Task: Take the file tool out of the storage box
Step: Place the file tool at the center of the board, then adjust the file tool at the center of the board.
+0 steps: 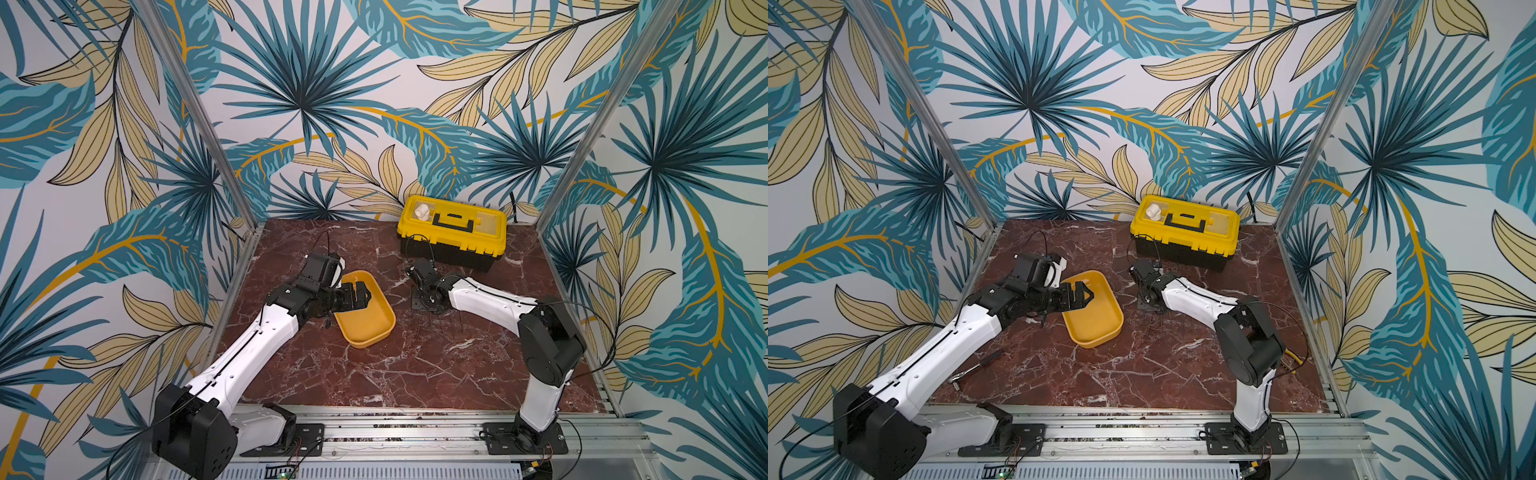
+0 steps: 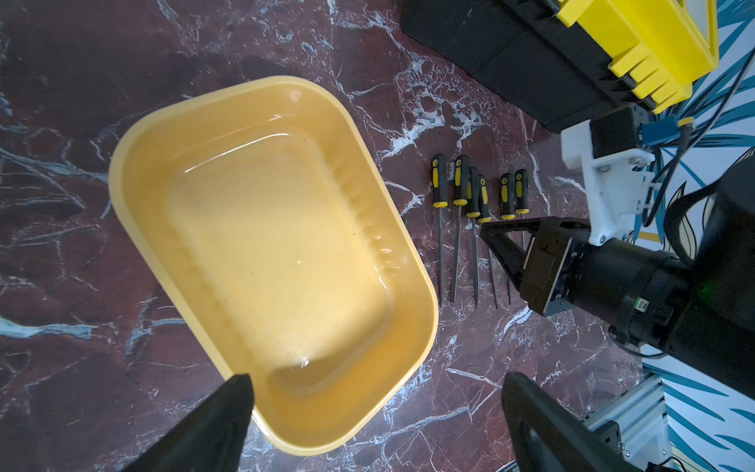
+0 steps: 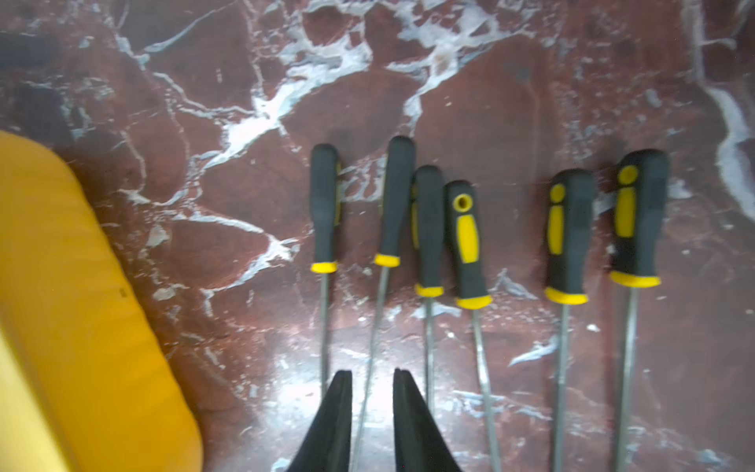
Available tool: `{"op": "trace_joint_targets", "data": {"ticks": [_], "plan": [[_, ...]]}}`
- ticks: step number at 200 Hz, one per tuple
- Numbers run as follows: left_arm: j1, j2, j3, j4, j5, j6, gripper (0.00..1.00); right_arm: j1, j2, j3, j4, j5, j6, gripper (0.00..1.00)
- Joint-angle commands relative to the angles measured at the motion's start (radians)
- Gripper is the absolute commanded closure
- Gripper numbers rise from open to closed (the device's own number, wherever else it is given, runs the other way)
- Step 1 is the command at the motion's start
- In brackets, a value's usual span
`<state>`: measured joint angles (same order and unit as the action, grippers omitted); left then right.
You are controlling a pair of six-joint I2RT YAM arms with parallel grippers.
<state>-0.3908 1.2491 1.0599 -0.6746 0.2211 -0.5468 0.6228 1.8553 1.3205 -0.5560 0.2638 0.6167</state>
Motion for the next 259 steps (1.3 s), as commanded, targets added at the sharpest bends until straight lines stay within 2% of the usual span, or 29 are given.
{"op": "trace_joint_targets", "data": {"ticks": [1,65,259], "plan": [[0.002,-0.016,-0.018,0.002,-0.003,0.005,0.0,-0.024,-0.018,-0.035,-0.041,0.015,-0.058,0.77],[0.003,-0.007,-0.023,0.013,0.003,-0.003,0.0,-0.088,-0.003,-0.07,-0.048,-0.005,-0.113,0.77],[0.001,-0.007,-0.024,0.003,-0.005,-0.007,0.0,-0.106,0.086,-0.099,0.002,-0.054,-0.12,0.81]]}}
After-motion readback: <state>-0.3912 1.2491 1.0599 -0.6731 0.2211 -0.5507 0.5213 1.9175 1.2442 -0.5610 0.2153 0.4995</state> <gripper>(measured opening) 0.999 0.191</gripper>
